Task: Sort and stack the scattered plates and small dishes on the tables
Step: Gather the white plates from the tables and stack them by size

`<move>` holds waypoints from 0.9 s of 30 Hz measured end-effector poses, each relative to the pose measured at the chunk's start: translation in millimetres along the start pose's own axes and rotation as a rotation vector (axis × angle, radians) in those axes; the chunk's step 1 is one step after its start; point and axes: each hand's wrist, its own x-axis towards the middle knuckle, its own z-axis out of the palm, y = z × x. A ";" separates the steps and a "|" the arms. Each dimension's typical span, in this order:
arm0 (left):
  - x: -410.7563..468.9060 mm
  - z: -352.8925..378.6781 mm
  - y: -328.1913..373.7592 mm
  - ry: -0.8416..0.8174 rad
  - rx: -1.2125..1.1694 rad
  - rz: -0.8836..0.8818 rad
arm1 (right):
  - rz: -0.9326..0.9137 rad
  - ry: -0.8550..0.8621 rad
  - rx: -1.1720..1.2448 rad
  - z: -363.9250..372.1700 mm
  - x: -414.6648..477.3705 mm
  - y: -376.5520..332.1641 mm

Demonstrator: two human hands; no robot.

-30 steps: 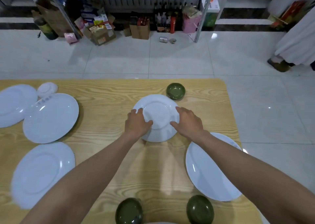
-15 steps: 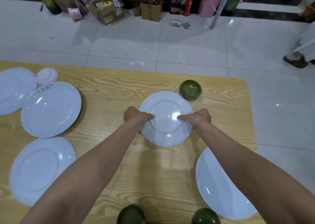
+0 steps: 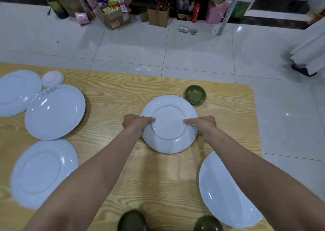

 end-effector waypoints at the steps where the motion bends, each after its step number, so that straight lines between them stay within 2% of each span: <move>1: -2.5 -1.3 -0.7 -0.003 -0.030 0.004 | -0.011 -0.002 0.006 -0.2 -3.1 0.1; 11: -60.3 -10.1 6.5 0.015 -0.164 0.184 | -0.219 0.051 0.117 -18.9 -51.0 -5.1; 17: -107.5 -5.1 12.2 0.058 -0.137 0.416 | -0.296 0.127 0.298 -41.4 -86.3 -5.7; 21: -131.1 0.6 12.6 0.030 -0.136 0.538 | -0.359 0.179 0.365 -63.6 -109.2 0.1; 27: -157.8 14.4 2.7 -0.042 -0.133 0.616 | -0.350 0.190 0.371 -93.8 -129.2 16.6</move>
